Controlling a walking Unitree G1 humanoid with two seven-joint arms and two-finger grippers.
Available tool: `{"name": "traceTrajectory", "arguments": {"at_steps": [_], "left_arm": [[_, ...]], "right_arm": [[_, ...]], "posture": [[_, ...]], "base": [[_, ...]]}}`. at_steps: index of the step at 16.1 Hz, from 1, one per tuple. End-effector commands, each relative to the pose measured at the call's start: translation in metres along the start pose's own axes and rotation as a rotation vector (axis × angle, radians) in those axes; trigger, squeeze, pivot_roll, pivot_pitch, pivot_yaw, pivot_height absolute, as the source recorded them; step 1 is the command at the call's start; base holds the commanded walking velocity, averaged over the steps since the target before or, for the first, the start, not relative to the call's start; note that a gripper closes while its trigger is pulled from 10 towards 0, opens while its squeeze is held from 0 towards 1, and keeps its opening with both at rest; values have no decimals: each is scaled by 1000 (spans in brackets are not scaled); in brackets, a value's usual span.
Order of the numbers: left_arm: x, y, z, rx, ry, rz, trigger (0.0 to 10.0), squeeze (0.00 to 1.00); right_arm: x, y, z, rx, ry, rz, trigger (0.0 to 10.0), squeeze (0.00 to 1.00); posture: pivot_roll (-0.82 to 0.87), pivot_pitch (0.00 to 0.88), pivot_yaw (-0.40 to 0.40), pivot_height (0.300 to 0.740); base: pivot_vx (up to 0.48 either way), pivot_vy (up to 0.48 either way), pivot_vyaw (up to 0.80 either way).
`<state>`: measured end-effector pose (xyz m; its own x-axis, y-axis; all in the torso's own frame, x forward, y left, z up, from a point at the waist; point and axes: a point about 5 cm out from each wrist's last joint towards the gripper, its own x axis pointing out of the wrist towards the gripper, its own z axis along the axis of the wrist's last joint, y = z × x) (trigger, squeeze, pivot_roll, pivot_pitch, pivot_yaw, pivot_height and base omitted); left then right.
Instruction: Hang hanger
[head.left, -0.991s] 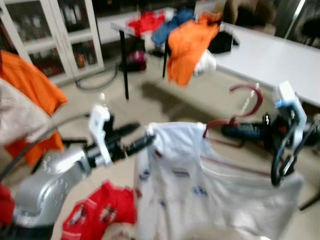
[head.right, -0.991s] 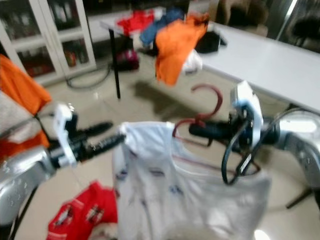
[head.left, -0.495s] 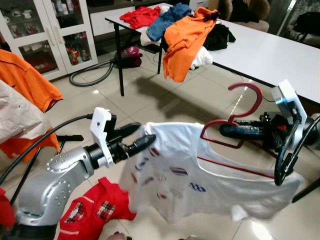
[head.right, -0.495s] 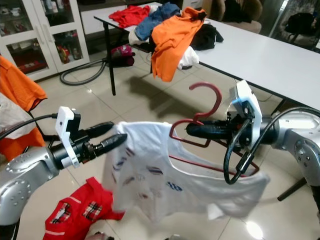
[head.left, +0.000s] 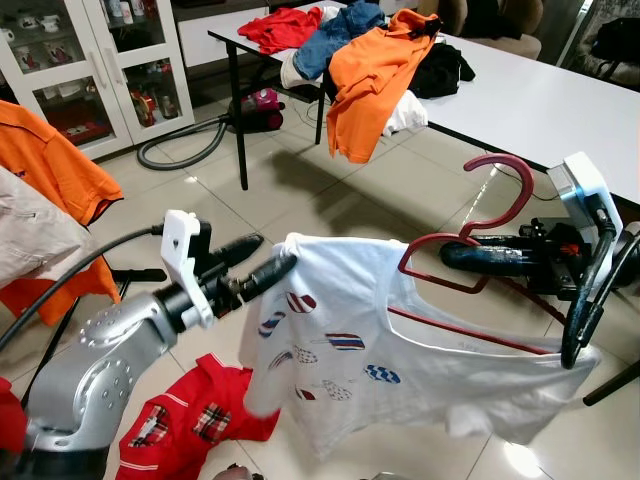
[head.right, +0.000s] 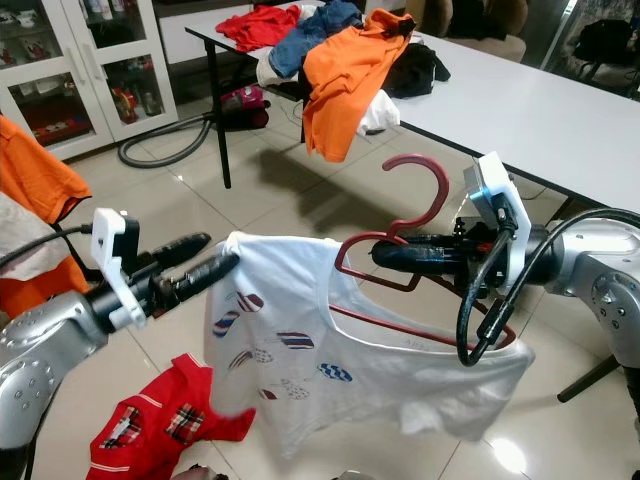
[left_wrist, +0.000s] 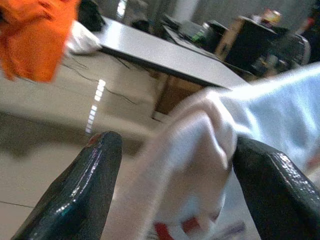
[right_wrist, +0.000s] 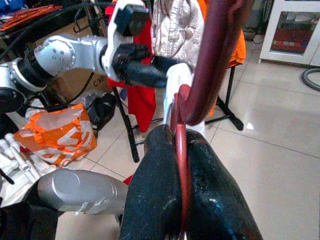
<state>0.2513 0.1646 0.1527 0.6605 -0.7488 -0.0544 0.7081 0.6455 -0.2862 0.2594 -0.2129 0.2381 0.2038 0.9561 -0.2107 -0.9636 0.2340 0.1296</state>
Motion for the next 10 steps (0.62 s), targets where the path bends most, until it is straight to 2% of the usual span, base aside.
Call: {"name": "traceTrajectory", "arguments": {"at_steps": [1, 7, 8, 9, 10], "left_arm": [[3, -7, -1, -1, 5, -51, 10000, 0], [3, 2, 0, -23, -23, -46, 10000, 0], [2, 2, 1, -23, -22, -47, 4353, 0], [1, 2, 1, -21, -20, -44, 3608, 0], [-3, 3, 2, -21, -21, -35, 10000, 0]], "right_arm": [[-8, 1, 12, -37, -29, -4, 10000, 0], [-16, 2, 15, -34, -29, 1, 10000, 0], [-17, 1, 15, -35, -25, -5, 10000, 0], [-18, 0, 15, -37, -23, -9, 10000, 0], [-20, -1, 16, -41, -23, -17, 10000, 0]], "posture": [[-154, 6, -46, 740], [-163, 3, -45, 740], [-163, 5, -47, 740], [-162, 3, -45, 740], [-163, 4, -45, 740]], "base": [[0, 0, 0], [0, 0, 0], [0, 0, 0], [0, 0, 0], [0, 0, 0]]}}
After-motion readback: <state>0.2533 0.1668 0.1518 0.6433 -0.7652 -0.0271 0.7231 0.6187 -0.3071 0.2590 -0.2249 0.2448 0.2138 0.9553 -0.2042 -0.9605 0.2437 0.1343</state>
